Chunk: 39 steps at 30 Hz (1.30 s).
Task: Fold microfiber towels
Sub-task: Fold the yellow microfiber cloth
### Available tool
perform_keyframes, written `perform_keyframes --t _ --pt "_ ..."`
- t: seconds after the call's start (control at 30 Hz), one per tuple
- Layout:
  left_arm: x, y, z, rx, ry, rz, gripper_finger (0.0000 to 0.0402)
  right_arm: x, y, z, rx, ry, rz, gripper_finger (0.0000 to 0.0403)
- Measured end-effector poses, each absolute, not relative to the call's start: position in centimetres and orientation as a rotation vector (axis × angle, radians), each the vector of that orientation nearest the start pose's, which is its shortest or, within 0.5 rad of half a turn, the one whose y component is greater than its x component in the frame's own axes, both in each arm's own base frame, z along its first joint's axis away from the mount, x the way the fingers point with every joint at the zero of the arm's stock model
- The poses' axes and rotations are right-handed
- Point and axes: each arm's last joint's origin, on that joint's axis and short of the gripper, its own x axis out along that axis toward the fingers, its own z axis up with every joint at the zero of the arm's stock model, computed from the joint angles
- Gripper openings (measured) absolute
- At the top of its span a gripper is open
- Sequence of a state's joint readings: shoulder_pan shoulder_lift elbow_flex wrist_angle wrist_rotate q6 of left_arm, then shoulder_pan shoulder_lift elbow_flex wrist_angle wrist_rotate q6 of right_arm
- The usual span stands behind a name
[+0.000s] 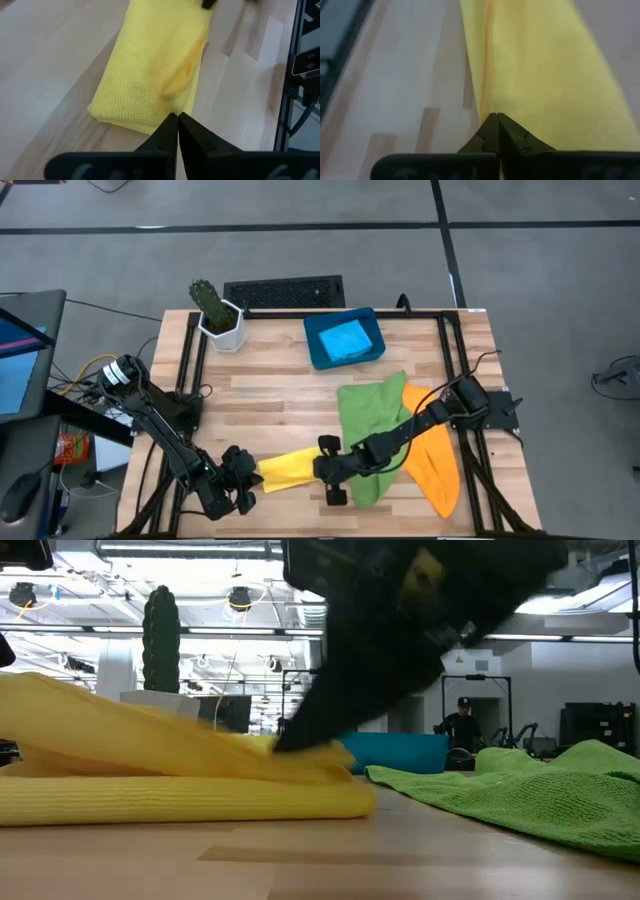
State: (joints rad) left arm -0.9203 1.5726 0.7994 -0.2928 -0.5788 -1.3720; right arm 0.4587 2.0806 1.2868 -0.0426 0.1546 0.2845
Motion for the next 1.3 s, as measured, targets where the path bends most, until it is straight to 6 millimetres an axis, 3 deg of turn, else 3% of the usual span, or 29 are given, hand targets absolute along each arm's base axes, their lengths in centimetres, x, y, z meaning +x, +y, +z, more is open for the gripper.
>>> perform_keyframes --t 0.4,0.5,0.57,0.63,0.7,1.0,1.3 --pt "18.0 -21.9 16.5 -0.569 0.913 0.120 0.0123 38.2 18.3 12.5 -0.002 0.881 0.156 0.0023" --pt "17.6 -21.9 17.5 -0.588 0.831 0.143 0.0142 38.2 18.3 12.5 -0.004 0.882 0.156 0.0021" --pt "17.5 -21.7 18.0 -0.605 0.671 0.227 0.0145 38.2 18.3 12.5 -0.006 0.881 0.157 0.0023" --pt "17.7 -21.6 18.3 -0.626 0.465 0.325 0.0140 38.2 18.3 12.5 -0.006 0.881 0.156 0.0026" --pt "18.3 -21.7 18.0 -0.629 0.372 0.370 0.0122 38.2 18.3 12.5 -0.007 0.882 0.156 0.0027" --pt "19.8 -22.9 12.5 -0.638 0.382 0.436 0.0010 38.2 18.3 12.5 -0.010 0.884 0.157 0.0022" --pt "19.9 -24.0 9.8 -0.659 0.522 0.382 0.0008 38.2 18.3 12.5 -0.011 0.884 0.156 0.0027"
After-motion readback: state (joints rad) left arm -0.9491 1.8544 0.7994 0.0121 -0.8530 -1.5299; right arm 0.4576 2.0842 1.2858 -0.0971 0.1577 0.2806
